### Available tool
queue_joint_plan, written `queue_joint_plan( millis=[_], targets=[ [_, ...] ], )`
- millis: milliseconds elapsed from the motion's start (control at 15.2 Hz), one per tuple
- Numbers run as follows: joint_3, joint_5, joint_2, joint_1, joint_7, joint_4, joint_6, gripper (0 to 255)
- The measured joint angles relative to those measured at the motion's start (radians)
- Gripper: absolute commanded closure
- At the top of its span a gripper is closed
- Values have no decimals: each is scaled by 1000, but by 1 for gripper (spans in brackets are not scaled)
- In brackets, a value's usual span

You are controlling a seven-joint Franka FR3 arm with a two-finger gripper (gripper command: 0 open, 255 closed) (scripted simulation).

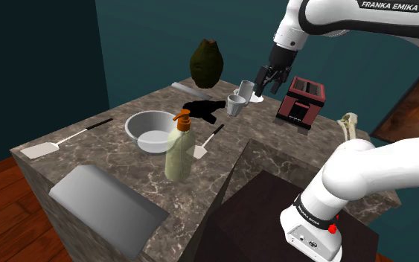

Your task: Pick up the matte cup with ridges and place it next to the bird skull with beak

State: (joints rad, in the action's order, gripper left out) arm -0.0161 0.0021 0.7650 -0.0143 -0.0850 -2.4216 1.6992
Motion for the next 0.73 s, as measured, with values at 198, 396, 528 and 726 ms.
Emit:
queue_joint_plan(
  millis=[198, 396, 528, 726],
  targets=[
    [-23, -7, -47, -6, 23, 20, 18, 0],
    [-69, -15, -150, -16, 71, 63, 56, 0],
    [-107, -21, -215, -26, 114, 100, 68, 0],
    [-156, -17, -333, -33, 172, 165, 95, 0]
  ],
)
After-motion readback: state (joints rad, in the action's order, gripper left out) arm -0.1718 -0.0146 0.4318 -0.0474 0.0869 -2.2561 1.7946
